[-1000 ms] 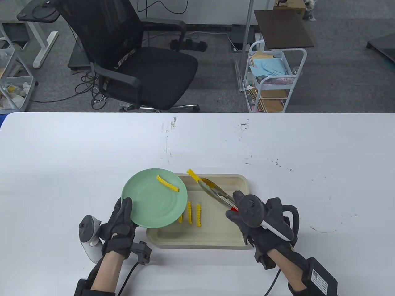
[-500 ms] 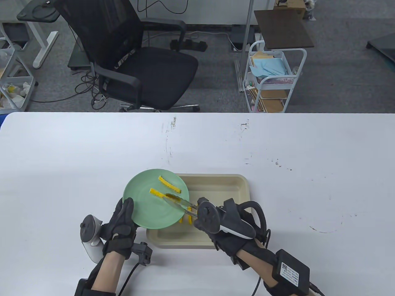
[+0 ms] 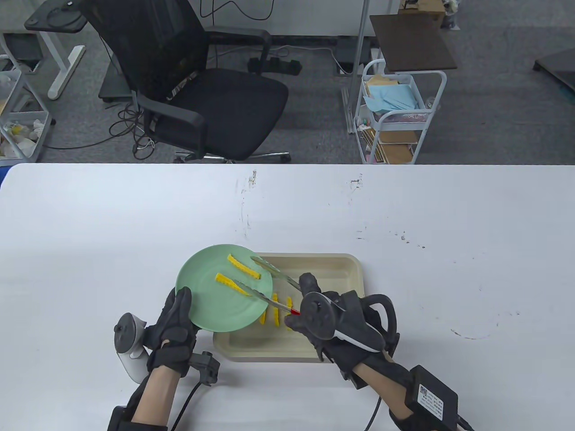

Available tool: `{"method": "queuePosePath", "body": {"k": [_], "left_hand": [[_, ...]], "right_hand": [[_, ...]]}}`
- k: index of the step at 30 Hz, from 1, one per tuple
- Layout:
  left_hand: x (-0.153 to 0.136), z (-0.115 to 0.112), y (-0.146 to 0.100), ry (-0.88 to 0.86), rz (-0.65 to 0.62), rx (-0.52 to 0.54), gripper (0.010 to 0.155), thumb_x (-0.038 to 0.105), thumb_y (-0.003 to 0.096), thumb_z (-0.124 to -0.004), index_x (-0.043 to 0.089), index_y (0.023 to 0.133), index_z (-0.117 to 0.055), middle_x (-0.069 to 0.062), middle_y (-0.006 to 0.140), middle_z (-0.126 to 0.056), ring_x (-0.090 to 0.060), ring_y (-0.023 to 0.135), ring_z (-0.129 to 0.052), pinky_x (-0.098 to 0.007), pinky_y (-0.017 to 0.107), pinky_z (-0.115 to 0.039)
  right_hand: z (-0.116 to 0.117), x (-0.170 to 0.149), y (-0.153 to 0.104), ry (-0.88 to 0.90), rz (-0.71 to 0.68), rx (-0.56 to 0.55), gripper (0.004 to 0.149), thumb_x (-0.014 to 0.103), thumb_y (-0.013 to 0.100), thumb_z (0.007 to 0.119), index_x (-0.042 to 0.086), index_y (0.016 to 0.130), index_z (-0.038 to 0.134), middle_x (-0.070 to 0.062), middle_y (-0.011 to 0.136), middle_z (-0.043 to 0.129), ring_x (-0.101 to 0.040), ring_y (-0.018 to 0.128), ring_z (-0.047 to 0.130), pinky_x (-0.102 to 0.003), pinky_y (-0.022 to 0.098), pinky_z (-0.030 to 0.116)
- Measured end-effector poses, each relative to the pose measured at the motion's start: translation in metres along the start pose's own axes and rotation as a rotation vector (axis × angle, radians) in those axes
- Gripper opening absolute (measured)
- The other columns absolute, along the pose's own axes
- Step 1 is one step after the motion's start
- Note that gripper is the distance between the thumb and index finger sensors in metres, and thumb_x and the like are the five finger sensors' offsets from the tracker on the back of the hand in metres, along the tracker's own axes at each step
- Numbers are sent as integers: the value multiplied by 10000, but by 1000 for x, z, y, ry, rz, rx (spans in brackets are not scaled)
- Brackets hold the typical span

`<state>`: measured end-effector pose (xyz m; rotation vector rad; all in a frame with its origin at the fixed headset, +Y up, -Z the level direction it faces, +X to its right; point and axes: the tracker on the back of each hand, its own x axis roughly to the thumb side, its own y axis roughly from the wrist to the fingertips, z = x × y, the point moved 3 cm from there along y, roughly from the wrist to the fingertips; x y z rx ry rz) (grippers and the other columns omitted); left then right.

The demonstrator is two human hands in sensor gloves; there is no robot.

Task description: Hold plate and receive fries gripped by tongs from baking tray

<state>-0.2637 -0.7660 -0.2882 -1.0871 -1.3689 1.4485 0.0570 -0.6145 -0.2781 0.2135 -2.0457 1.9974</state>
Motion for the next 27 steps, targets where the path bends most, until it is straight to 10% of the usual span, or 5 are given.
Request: {"method": "queuePosePath", "body": {"k": [13, 27], "left_hand": [[1, 4, 0, 30, -10, 32, 638, 418, 646, -504, 21, 1094, -283, -122, 922, -656, -238, 521, -911, -543, 497, -723], [1, 5, 0, 30, -8, 30, 637, 417, 646, -504, 21, 1094, -282, -121, 923, -657, -239, 521, -911, -543, 498, -723]], "right_hand": [[33, -61, -21, -22, 135, 218, 888, 730, 380, 647, 146, 1034, 505, -124, 657, 874, -157, 189, 987, -417, 117, 870], [82, -33, -3, -244, 144, 306, 796, 696, 402, 610, 179, 1006, 574, -47, 590, 934, -178, 156, 1013, -419, 115, 880]]}}
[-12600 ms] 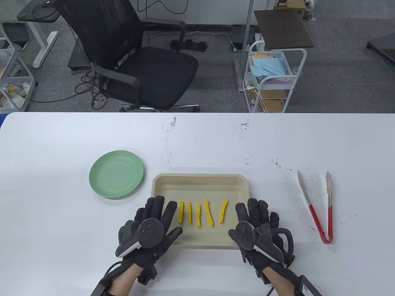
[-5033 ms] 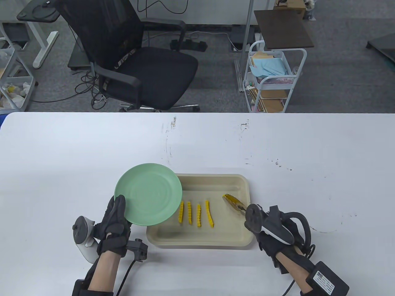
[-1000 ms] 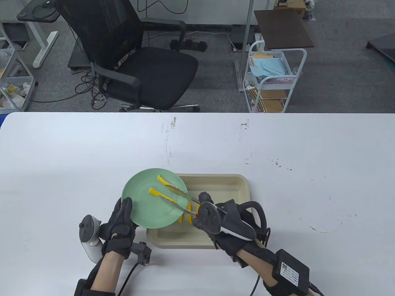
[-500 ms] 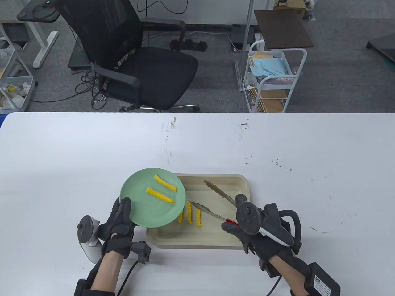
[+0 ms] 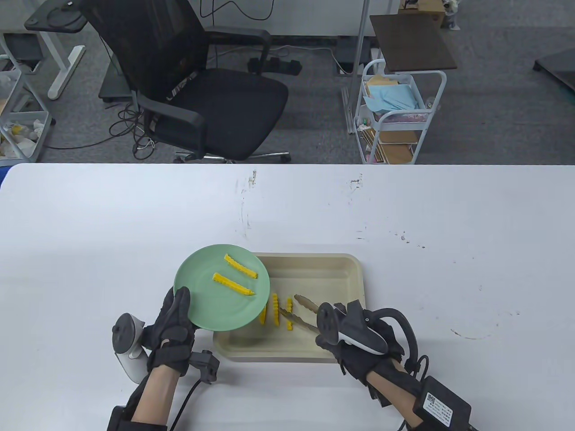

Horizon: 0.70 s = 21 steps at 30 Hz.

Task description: Hold plate and receive fries gripped by tongs from baking tray

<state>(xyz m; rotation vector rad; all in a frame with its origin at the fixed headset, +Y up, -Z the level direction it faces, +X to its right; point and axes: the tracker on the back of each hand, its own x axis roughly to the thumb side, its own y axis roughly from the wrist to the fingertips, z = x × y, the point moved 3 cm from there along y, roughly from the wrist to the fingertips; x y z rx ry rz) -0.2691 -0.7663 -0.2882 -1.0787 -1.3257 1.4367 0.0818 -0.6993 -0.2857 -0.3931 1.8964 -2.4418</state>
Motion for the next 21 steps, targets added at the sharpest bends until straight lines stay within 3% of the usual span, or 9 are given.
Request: {"method": "queuePosePath", "body": {"k": [12, 21], "left_hand": [[3, 3, 0, -13, -8, 4, 639, 419, 647, -504, 22, 1095, -280, -121, 925, -654, -239, 524, -910, -544, 500, -721], [3, 3, -1, -31, -6, 1, 639, 421, 647, -502, 23, 1095, -278, -119, 926, -653, -237, 526, -910, -542, 501, -722]], "right_hand": [[-8, 22, 2, -103, 10, -20, 736, 663, 416, 618, 214, 1000, 596, -15, 566, 940, -169, 141, 1006, -426, 116, 873], [-11, 22, 8, -69, 12, -26, 651, 603, 428, 659, 252, 976, 639, 23, 536, 956, -175, 110, 1007, -432, 107, 874]]}}
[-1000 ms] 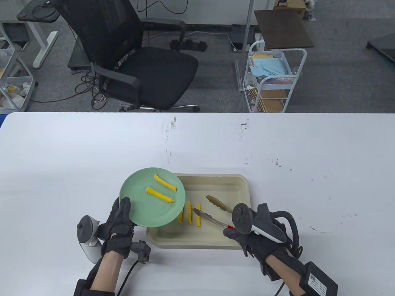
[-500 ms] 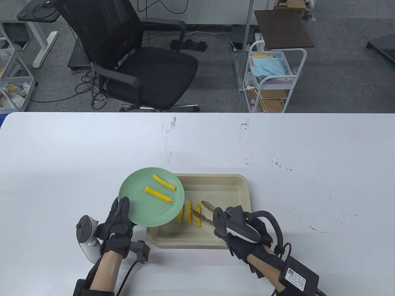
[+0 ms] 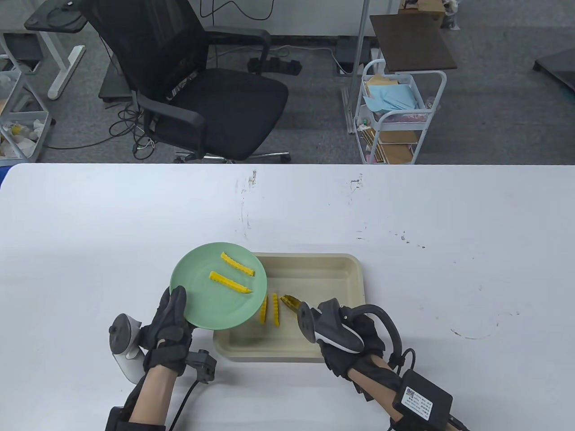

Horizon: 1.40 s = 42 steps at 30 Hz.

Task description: Hold plate and receive fries gripped by tongs from baking tray

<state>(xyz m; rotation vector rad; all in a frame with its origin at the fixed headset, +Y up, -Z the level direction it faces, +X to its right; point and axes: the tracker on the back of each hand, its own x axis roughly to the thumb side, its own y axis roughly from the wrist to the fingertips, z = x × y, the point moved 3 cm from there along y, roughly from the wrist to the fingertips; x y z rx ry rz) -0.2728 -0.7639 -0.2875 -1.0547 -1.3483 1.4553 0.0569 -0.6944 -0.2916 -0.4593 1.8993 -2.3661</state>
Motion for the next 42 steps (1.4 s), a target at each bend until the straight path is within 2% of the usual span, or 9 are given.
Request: {"method": "queuePosePath", "body": {"k": [7, 10, 18, 22, 26, 32, 33, 34, 42], "left_hand": [[1, 1, 0, -4, -1, 1, 639, 419, 648, -501, 22, 1095, -276, -121, 926, -651, -239, 526, -909, -543, 501, -721], [1, 1, 0, -8, -1, 3, 638, 419, 648, -501, 23, 1095, -276, -121, 926, -652, -239, 527, -909, -543, 501, -722], [0, 0, -1, -9, 1, 2, 637, 418, 648, -500, 22, 1095, -276, -120, 926, -651, -238, 526, -909, -542, 501, -722], [0, 0, 0, -5, 5, -4, 638, 419, 648, -500, 22, 1095, -278, -120, 926, -653, -237, 526, -910, -542, 500, -722], [-1, -1, 0, 1, 9, -10, 637, 419, 647, -500, 22, 1095, -279, -120, 926, -653, -238, 525, -910, -542, 501, -722], [-4, -6, 1, 8, 19, -25, 637, 416, 648, -499, 21, 1095, -277, -120, 925, -654, -238, 525, -910, -542, 500, -722], [-5, -7, 2, 7, 19, -30, 637, 416, 648, -498, 21, 1095, -277, -120, 925, -653, -237, 525, -910, -542, 501, -722], [-5, -8, 2, 7, 18, -33, 635, 416, 648, -495, 22, 1095, -275, -119, 926, -653, -236, 526, -910, -542, 501, -722], [-5, -11, 3, -1, 18, -49, 621, 398, 647, -470, 21, 1093, -259, -118, 929, -643, -232, 540, -904, -543, 508, -716]], "right_hand": [[10, -27, 8, 169, -20, 58, 648, 604, 422, 668, 251, 965, 657, 30, 520, 967, -172, 95, 1008, -429, 97, 875], [8, -44, 8, 225, 12, 32, 645, 601, 420, 673, 250, 961, 662, -89, 521, 962, -177, 93, 1008, -432, 94, 874], [-41, -62, -28, 241, 74, -267, 643, 600, 417, 678, 249, 957, 669, -90, 517, 964, -181, 87, 1007, -434, 91, 873], [-72, -41, -47, 219, 4, -411, 644, 603, 414, 680, 251, 954, 674, -86, 509, 969, -177, 81, 1006, -431, 85, 872], [-87, -8, -55, 242, -125, -422, 644, 608, 412, 678, 255, 951, 680, -81, 507, 972, -173, 81, 1007, -427, 85, 873], [-93, 40, -47, 159, -213, -372, 645, 610, 412, 676, 259, 954, 675, -79, 510, 971, -173, 85, 1007, -427, 89, 873], [-93, 46, -45, 143, -219, -371, 644, 610, 412, 676, 261, 953, 675, 35, 509, 974, -172, 84, 1008, -426, 89, 873], [-93, 50, -43, 134, -224, -367, 644, 610, 412, 676, 261, 953, 675, -79, 512, 970, -173, 85, 1007, -427, 89, 873], [-93, 73, -32, 47, -227, -388, 649, 616, 408, 673, 264, 954, 675, -72, 520, 968, -173, 93, 1007, -428, 94, 872]]}}
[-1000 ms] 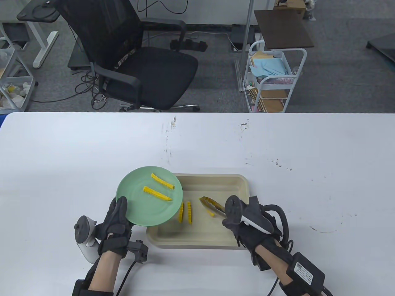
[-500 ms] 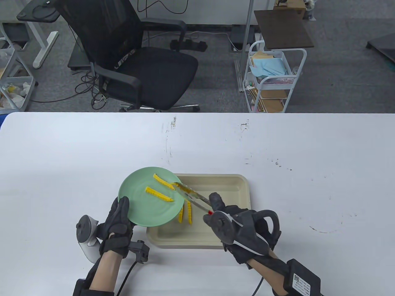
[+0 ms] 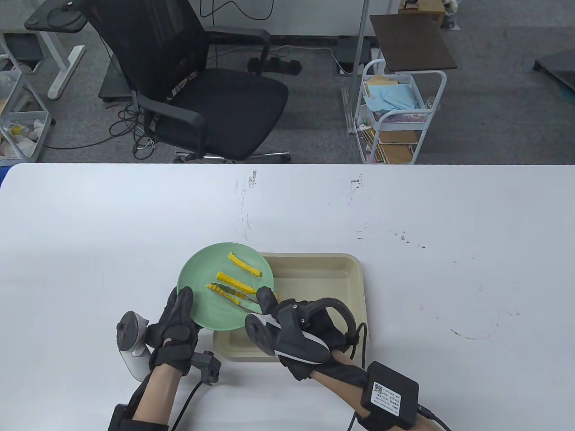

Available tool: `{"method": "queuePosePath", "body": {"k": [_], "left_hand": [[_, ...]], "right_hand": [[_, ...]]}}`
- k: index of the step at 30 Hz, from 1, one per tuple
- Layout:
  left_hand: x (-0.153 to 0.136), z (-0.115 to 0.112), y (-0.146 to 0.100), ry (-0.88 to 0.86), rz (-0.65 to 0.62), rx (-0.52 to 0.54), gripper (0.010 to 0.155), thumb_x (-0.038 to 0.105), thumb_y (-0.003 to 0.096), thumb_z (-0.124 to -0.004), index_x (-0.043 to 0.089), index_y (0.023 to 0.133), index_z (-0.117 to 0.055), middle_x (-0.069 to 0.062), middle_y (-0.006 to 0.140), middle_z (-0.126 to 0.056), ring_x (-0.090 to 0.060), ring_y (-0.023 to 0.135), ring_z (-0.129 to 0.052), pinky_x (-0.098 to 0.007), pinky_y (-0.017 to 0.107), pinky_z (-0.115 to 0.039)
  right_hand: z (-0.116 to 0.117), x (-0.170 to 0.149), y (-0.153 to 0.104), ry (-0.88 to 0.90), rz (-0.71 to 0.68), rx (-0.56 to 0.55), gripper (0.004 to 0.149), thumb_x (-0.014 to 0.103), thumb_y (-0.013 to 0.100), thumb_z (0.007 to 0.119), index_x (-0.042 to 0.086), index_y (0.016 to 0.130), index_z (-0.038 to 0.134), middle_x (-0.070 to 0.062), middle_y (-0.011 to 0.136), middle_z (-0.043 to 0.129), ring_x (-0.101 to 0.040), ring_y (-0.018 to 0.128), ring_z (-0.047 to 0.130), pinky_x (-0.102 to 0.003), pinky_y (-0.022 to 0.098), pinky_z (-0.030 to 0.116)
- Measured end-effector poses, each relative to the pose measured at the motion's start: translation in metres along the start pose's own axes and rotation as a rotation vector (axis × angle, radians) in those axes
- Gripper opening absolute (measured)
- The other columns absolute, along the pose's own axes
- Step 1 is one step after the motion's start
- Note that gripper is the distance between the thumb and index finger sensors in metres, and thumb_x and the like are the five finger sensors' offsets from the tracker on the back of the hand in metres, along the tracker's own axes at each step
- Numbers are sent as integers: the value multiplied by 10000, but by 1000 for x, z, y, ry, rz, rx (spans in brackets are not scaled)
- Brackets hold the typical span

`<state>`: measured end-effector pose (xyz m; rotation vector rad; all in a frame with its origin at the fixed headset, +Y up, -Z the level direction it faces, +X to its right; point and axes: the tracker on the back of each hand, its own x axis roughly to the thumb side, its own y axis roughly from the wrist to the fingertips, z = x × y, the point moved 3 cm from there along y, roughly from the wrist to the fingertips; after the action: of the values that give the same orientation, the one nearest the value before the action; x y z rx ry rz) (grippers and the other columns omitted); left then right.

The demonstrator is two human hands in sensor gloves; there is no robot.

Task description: Hold plate and receive fries gripped by tongs from baking tray

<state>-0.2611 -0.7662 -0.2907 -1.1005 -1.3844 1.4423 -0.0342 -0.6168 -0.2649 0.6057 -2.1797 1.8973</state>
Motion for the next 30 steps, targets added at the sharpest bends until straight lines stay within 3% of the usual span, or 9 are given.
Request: {"method": "queuePosePath", "body": {"k": [7, 15, 20, 23, 30], "left_hand": [[0, 0, 0, -8, -3, 2, 624, 401, 647, -472, 21, 1094, -257, -119, 933, -638, -235, 538, -904, -543, 509, -716], [1, 3, 0, -8, -4, 21, 634, 400, 648, -471, 19, 1097, -236, -121, 936, -633, -240, 540, -902, -545, 510, -714], [2, 5, -1, -6, -7, 32, 634, 400, 649, -470, 19, 1096, -233, -121, 937, -631, -240, 542, -901, -544, 511, -714], [3, 6, -1, -7, -12, 36, 634, 400, 649, -471, 19, 1096, -233, -121, 937, -631, -240, 542, -901, -544, 510, -715], [4, 7, -2, -9, -13, 40, 637, 402, 649, -474, 17, 1095, -234, -122, 936, -631, -241, 541, -901, -545, 509, -714]], "right_hand": [[-4, -8, -6, 32, 12, -64, 724, 653, 387, 649, 254, 989, 606, -60, 572, 942, -158, 136, 1003, -426, 121, 870], [-9, -78, -27, 161, 213, -123, 840, 702, 373, 612, 193, 1032, 501, -87, 653, 891, -148, 188, 994, -427, 143, 866], [10, -133, -40, 211, 404, -45, 879, 711, 381, 603, 137, 1035, 478, -118, 676, 874, -151, 194, 993, -427, 135, 865], [27, -145, -43, 180, 435, 36, 888, 719, 383, 602, 132, 1036, 473, -121, 681, 872, -148, 197, 994, -423, 134, 866], [73, -119, -40, 175, 297, 274, 796, 701, 380, 661, 234, 1017, 571, -98, 651, 917, -172, 178, 1007, -430, 137, 869]]}}
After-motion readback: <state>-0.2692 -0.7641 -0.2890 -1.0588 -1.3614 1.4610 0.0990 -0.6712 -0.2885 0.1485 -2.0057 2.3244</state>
